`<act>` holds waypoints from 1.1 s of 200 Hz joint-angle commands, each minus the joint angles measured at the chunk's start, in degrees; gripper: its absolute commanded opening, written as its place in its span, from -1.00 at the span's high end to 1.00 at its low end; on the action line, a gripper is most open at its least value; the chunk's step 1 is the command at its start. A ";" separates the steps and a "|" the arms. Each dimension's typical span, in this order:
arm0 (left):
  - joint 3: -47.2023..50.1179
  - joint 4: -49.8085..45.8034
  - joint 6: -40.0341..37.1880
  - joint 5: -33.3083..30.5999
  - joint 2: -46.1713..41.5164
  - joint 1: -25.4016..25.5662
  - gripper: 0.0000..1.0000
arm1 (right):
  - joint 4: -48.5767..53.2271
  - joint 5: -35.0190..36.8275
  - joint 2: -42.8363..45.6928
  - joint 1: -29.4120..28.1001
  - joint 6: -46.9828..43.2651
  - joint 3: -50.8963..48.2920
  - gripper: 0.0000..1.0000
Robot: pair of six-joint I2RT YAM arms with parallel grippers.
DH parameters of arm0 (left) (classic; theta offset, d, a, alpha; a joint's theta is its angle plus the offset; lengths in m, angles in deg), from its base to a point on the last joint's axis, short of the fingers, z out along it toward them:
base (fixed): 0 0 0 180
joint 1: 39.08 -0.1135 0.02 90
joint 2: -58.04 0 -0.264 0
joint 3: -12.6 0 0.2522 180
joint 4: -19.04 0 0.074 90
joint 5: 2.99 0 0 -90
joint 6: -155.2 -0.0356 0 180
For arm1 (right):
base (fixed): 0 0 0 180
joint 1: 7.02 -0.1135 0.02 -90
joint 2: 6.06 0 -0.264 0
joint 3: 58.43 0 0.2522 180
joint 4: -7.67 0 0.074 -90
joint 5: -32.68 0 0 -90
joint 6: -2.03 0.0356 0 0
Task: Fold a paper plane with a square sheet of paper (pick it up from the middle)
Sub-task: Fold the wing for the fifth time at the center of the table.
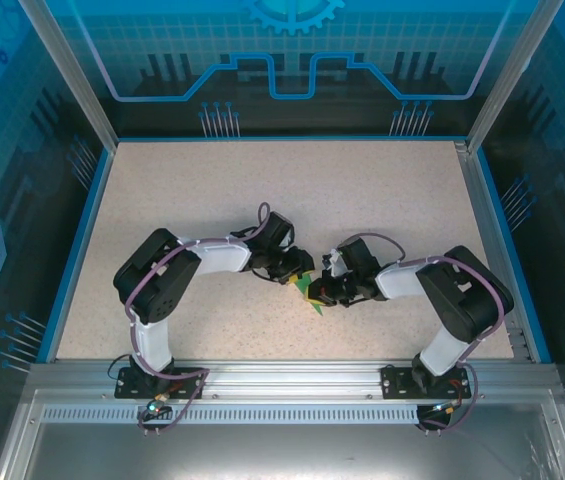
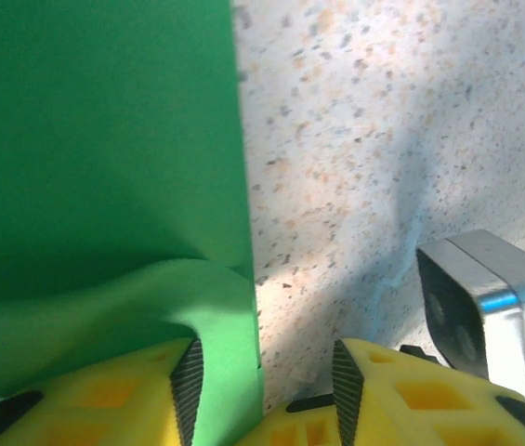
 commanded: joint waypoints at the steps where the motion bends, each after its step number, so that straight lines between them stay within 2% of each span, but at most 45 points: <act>1: -2.80 -1.73 -4.23 -0.20 -2.76 -0.78 0.04 | 9.50 5.34 -3.26 1.58 -1.47 -2.90 1.00; 31: -1.25 0.91 -4.44 0.45 -6.19 -0.72 -0.05 | 10.10 5.35 -3.99 1.67 -1.66 -2.29 1.00; 75: 3.59 5.68 -2.28 0.80 -7.09 -0.58 -0.06 | 9.83 5.18 -4.88 1.73 -1.25 -2.11 1.00; 132: 5.36 11.47 -1.37 0.80 -3.84 -0.60 -0.06 | 9.71 5.02 -5.66 1.81 -1.40 -2.38 1.00; 166: 5.62 11.89 -1.17 -1.86 -1.14 -0.94 -0.05 | 9.73 4.85 -5.59 1.70 -1.53 -2.78 1.00; 220: 6.42 12.62 -1.21 -2.23 1.51 -3.03 -0.05 | 13.22 5.76 -4.96 1.76 -3.74 -2.37 1.00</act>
